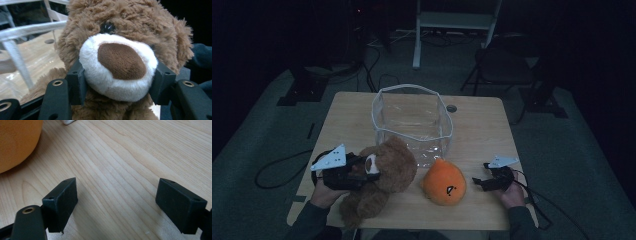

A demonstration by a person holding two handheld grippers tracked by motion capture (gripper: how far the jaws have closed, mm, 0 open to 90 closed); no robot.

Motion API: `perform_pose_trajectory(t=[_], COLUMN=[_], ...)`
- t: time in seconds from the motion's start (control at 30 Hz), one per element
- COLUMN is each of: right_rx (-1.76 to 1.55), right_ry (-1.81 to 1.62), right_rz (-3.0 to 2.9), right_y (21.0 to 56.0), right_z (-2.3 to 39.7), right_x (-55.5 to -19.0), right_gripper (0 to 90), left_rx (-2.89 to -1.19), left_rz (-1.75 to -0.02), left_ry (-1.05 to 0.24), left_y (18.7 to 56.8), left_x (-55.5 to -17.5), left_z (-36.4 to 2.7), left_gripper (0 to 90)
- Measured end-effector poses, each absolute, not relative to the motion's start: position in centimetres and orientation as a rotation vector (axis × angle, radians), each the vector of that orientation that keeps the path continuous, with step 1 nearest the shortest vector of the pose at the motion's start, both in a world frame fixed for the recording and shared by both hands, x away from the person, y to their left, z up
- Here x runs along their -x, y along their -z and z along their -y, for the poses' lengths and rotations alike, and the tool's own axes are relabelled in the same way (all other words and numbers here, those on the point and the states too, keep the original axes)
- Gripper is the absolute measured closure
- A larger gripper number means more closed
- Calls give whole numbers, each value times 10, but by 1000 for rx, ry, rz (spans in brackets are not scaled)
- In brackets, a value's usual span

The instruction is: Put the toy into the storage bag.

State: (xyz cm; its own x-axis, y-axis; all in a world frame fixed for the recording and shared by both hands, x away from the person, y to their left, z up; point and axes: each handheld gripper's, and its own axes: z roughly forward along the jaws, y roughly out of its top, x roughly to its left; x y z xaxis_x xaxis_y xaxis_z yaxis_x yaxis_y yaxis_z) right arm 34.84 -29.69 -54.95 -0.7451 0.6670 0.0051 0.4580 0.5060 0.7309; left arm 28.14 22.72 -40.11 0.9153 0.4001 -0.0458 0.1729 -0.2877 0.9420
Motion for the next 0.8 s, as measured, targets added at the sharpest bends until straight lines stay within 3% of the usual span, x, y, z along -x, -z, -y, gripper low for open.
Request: perform_pose_trajectory(t=[0.8], right_rx=[-946], right_ry=[-1078], right_rz=[-2473], right_y=[549], right_z=[297], right_x=[-349], right_gripper=[170], left_rx=[-1805], left_rz=[-488], left_ry=[-334], left_y=[383], left_x=[-279], left_z=[-249], left_gripper=[423])
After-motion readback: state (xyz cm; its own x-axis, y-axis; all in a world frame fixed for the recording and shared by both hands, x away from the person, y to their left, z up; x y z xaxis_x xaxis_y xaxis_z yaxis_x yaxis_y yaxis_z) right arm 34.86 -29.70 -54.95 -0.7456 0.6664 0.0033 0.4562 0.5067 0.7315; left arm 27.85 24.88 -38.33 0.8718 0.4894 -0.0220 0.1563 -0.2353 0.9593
